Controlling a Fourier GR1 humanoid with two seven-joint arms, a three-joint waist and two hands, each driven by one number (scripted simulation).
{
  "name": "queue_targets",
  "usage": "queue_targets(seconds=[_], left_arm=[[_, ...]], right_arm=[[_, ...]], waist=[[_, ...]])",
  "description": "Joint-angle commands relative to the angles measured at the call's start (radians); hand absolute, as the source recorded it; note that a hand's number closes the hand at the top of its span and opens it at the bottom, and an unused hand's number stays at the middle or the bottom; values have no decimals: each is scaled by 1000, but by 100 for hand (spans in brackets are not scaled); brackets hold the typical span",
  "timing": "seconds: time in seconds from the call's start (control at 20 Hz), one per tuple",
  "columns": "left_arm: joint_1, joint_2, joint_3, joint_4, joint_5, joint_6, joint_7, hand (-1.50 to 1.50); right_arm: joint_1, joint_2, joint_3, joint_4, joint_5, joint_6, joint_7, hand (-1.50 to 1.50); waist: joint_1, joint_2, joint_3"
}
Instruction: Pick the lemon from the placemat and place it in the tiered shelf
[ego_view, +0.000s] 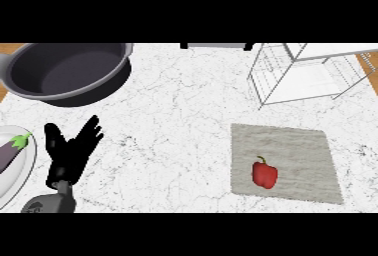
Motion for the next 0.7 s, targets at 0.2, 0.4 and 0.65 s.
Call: queue_targets(seconds=[0.2, 0.4, 0.65], left_arm=[[-3, 32, 24, 43, 21, -48, -28, 0], [-14, -11, -9, 10, -12, 11, 13, 0], [-20, -23, -21, -17, -5, 8, 28, 0]], right_arm=[[55, -163, -94, 57, -58, -53, 26, -150], [115, -198, -134, 83, -103, 37, -12, -150], [152, -323, -148, 99, -115, 174, -4, -150]], waist=[[9, 9, 1], [6, 6, 2], [15, 12, 4]])
